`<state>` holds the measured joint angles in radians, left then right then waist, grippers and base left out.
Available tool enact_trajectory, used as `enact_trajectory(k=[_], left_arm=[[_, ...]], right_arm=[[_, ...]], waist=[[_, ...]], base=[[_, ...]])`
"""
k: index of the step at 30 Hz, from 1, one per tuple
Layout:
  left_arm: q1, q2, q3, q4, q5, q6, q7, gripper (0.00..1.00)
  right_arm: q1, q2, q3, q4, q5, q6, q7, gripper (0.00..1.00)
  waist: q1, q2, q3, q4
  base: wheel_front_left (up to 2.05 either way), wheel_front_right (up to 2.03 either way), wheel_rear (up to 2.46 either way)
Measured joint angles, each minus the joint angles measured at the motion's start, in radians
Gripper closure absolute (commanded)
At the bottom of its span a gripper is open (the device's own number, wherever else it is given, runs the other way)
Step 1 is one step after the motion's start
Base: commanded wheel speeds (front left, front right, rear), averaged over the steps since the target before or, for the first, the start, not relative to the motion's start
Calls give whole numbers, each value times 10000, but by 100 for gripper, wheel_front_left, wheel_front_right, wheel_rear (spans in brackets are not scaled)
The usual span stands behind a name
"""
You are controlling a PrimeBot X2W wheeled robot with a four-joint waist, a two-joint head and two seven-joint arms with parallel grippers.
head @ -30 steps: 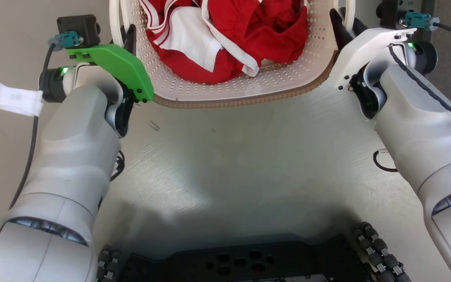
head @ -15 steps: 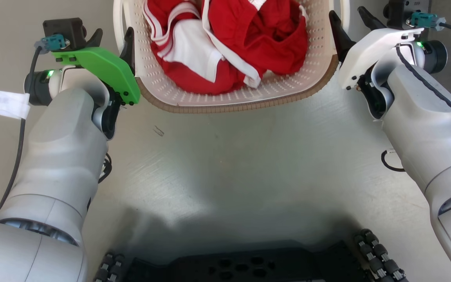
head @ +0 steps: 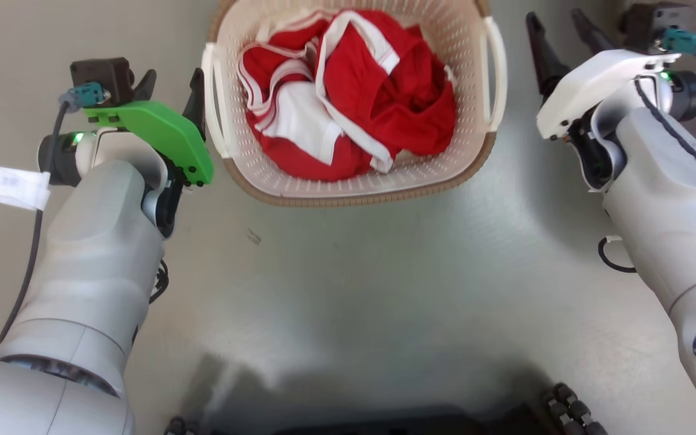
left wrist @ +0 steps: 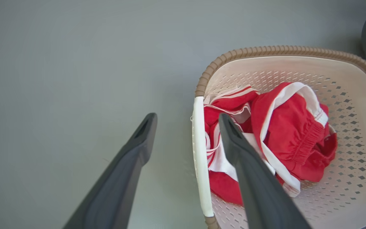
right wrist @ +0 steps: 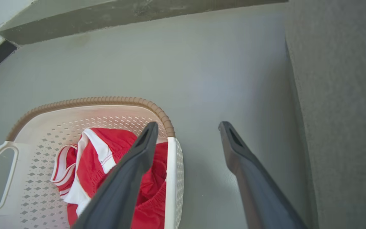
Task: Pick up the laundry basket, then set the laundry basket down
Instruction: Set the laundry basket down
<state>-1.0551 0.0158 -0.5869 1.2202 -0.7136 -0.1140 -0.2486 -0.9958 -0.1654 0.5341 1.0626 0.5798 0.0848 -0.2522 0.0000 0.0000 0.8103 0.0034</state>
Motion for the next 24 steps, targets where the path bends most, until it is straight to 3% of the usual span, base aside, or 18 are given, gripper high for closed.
enact_trajectory(k=[5, 13, 24], left_arm=[[257, 79, 36, -531, 249, 38, -2, 0], [528, 522, 635, -2637, 826, 550, -35, 0], [2462, 980, 1607, -5559, 2100, 1243, -46, 0]], right_arm=[[432, -205, -443, -780, -15, -201, -13, 0], [1456, -282, -905, -1835, -437, -445, -21, 0], [3139, -307, -1641, -3559, -1116, -945, -21, 0]], waist=[[-1, 0, -643, -29], [0, 0, -1747, -47], [-1, 0, -3605, -95]], base=[[0, 0, 0], [0, 0, 0], [0, 0, 0]])
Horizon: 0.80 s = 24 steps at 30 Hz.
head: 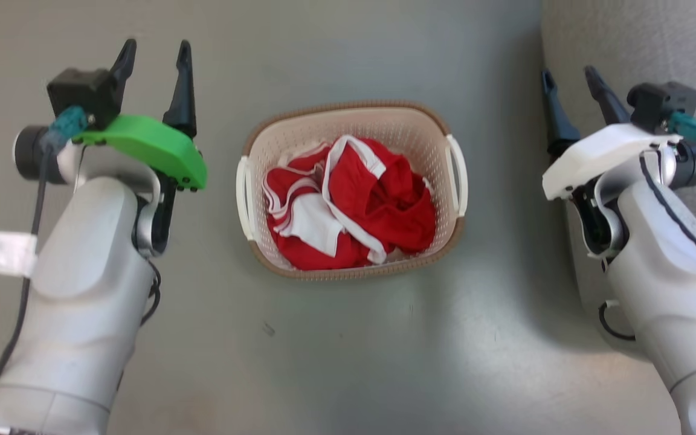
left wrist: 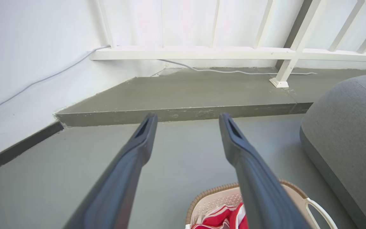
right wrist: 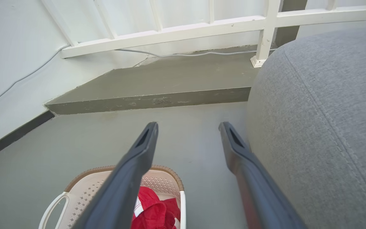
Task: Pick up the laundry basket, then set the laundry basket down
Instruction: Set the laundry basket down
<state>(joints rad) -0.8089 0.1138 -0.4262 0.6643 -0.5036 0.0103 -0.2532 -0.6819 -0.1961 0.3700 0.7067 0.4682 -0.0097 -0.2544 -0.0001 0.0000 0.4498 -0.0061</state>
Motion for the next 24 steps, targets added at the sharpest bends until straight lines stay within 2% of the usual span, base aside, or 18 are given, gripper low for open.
enact_trajectory(k=[8, 18, 24], left_arm=[[1597, 29, 391, -1363, 604, 353, -2, 0], [3764, 40, 725, -2871, 1127, 573, -2, 0], [4993, 42, 740, -3455, 1419, 665, -2, 0]], right_arm=[[1058, 50, -267, -997, -556, -215, 0, 0], [2516, 82, -570, -2054, -1076, -518, -2, 0], [3651, 88, -619, -2383, -1233, -554, 0, 0]], waist=[[0, 0, -1149, -84], [0, 0, -2594, -245], [-1, 0, -3462, -322]], base=[[0, 0, 0], [0, 0, 0], [0, 0, 0]])
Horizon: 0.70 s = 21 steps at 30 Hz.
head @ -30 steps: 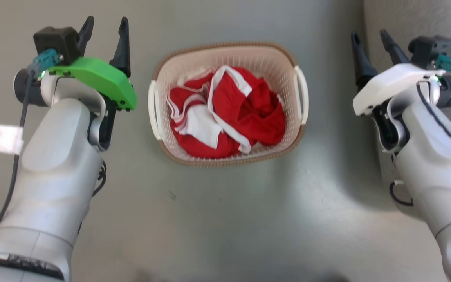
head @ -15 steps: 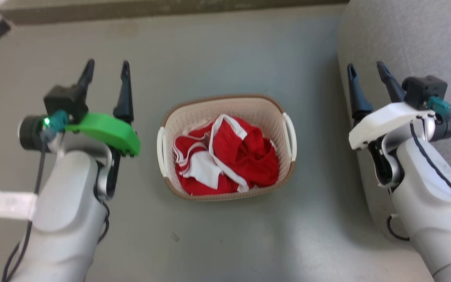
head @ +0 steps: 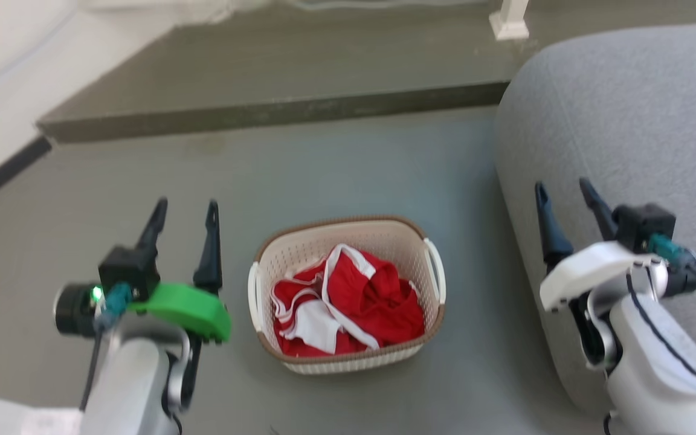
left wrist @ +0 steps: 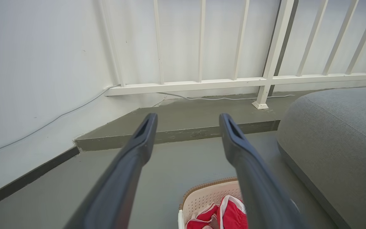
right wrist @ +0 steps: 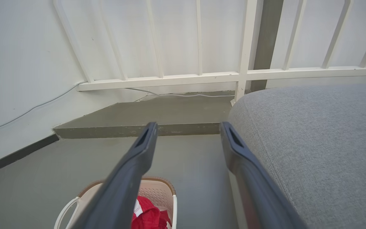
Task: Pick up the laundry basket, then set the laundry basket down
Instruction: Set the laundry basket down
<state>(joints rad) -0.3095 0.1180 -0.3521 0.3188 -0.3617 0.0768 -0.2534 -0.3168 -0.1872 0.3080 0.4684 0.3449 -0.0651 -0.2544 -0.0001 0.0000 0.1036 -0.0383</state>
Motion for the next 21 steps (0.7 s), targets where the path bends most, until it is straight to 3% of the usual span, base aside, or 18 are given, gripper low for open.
enact_trajectory(k=[21], left_arm=[[3471, 153, 71, -1588, 295, 203, 2, 0]], right_arm=[[2785, -27, -192, -1344, -389, -351, 0, 0]], waist=[[0, 0, -1694, -27]], base=[[0, 0, 0]])
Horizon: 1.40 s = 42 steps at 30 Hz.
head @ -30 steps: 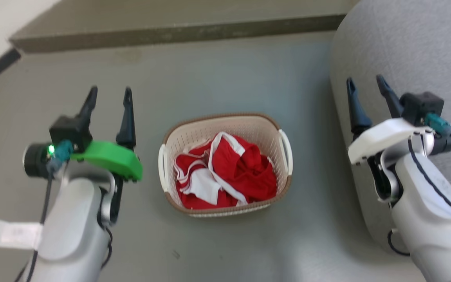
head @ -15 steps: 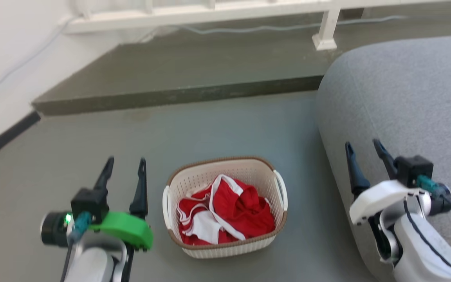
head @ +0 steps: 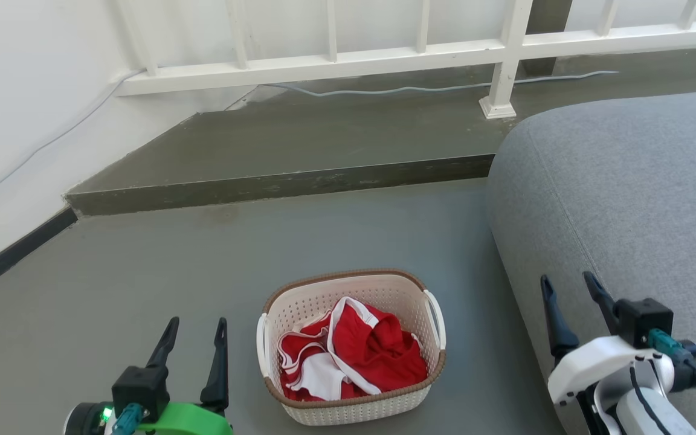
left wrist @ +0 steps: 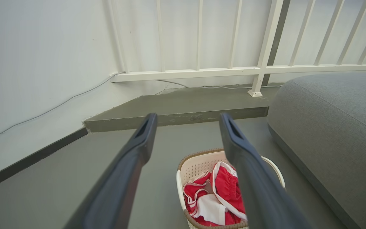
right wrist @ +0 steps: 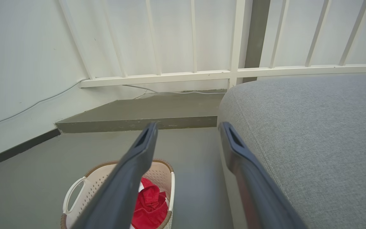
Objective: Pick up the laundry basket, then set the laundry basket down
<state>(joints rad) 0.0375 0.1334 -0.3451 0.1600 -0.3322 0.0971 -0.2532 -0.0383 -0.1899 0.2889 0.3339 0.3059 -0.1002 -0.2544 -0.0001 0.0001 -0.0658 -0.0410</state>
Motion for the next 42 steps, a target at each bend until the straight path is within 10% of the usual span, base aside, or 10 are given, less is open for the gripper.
enact_trajectory(k=[42], left_arm=[[1516, 10, 293, -1365, 305, 180, 17, 0]], right_arm=[[1350, 13, -245, -1308, -171, -165, 36, 0]], waist=[[1, 0, -19, 175]], base=[[0, 0, 0]])
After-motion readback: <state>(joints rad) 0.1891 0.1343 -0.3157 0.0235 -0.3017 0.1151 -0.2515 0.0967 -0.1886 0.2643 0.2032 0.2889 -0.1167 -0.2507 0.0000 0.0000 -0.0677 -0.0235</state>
